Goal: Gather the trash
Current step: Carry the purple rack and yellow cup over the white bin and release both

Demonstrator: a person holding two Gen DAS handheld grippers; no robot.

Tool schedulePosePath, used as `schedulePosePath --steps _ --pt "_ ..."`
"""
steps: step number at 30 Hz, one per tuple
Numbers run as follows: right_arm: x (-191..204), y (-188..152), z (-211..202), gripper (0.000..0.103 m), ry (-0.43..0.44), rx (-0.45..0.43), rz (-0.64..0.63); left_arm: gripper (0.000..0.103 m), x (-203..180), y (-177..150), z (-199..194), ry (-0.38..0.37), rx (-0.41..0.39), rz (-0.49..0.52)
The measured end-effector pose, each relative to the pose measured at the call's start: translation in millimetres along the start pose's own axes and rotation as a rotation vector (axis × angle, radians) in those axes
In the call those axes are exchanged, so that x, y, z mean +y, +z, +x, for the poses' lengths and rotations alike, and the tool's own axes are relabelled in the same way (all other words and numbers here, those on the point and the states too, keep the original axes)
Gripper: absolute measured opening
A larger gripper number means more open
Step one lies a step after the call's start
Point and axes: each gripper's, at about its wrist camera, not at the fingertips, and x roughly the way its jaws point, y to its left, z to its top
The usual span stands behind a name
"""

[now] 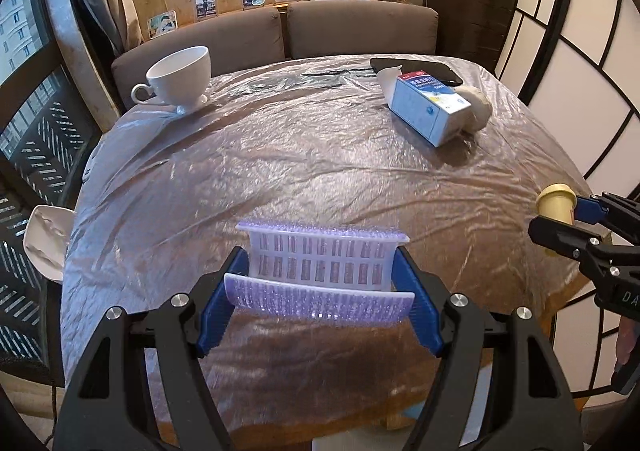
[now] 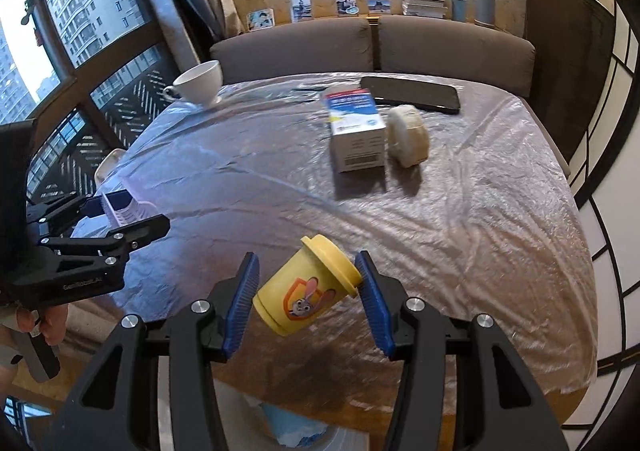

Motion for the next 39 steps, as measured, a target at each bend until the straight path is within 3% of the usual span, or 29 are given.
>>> schedulePosePath --steps 12,22,39 --pt "31.5 -28.6 -21.4 0.049 -0.011 0.007 -0.003 0.074 -3.5 -27.4 -27.3 -0.035 -0.002 0.066" --pt "37.5 -60.3 -48.5 0.049 0.050 0.024 -0.044 0.074 -29.3 -60.9 -58.2 -0.044 0.004 0.073" --pt "31.5 -137.7 -70.9 0.049 0.113 0.124 -0.151 0.074 -83.5 -144.4 -72.2 -0.058 0.134 0.031"
